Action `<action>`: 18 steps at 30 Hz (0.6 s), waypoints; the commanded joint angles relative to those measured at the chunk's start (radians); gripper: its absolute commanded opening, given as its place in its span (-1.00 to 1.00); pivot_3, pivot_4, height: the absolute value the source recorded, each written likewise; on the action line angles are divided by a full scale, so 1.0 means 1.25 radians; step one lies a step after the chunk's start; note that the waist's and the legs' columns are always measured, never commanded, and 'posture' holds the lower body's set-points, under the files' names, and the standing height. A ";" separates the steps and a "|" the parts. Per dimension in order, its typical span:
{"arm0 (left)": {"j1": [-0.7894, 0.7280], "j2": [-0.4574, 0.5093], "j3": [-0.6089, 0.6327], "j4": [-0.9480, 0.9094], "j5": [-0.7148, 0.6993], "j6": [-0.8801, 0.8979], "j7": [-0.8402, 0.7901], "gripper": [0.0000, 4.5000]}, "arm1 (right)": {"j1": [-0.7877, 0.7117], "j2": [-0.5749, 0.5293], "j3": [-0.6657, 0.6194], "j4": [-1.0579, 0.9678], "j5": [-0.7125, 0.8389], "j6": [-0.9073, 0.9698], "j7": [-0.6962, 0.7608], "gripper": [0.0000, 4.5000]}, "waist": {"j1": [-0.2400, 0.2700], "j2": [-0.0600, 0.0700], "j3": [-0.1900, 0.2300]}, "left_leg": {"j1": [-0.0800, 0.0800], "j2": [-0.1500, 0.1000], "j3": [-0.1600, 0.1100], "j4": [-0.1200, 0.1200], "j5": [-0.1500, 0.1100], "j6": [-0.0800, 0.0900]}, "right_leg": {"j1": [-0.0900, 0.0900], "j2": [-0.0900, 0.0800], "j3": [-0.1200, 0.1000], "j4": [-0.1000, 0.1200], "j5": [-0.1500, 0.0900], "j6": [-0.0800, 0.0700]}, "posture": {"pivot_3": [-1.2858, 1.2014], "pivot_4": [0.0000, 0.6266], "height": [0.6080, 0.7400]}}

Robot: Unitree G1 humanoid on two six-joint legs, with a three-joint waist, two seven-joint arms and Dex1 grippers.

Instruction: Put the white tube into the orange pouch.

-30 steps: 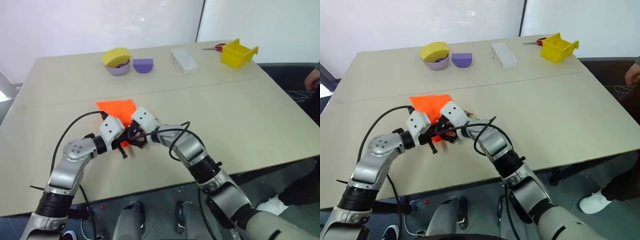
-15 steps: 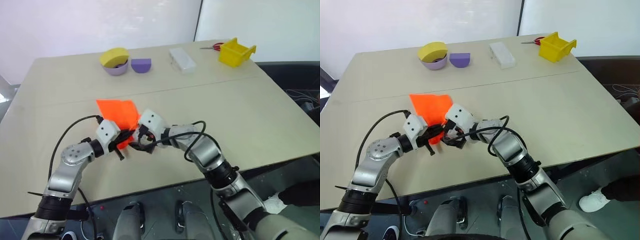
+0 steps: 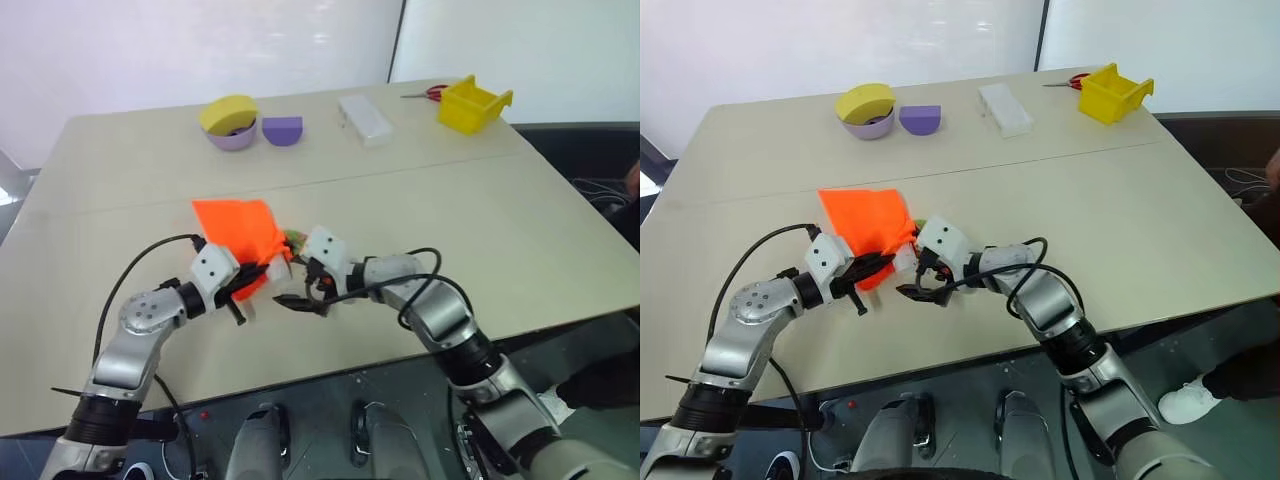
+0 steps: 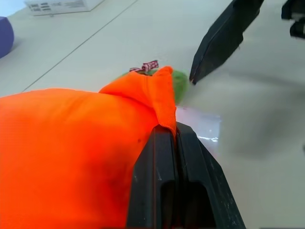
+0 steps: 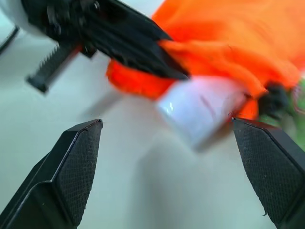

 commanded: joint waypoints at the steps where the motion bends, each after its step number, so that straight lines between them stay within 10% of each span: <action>1: 0.016 0.014 0.015 -0.018 -0.007 -0.030 -0.017 -1.00 | 0.015 -0.033 0.004 -0.029 -0.043 -0.101 -0.001 0.99 | 0.001 0.000 0.000 | 0.000 0.000 0.000 0.000 0.000 0.000 | 0.000 0.000 0.000 0.000 0.000 0.000 | 0.03 -0.52 1.00; 13: 0.034 0.039 0.015 0.004 0.022 -0.100 -0.029 -1.00 | 0.084 0.003 0.000 -0.045 -0.008 -0.142 0.009 0.99 | 0.001 0.000 0.000 | 0.000 0.000 0.001 -0.001 0.000 0.000 | -0.001 0.000 0.000 -0.001 0.000 0.000 | 0.03 -0.52 1.00; 18: 0.012 0.026 0.036 0.024 0.004 -0.092 -0.007 -1.00 | 0.085 0.036 0.013 -0.030 -0.006 -0.157 0.009 0.17 | 0.002 0.000 0.000 | 0.000 0.001 0.001 0.000 0.000 0.000 | -0.001 0.000 0.000 -0.001 0.000 0.000 | 0.03 -0.52 1.00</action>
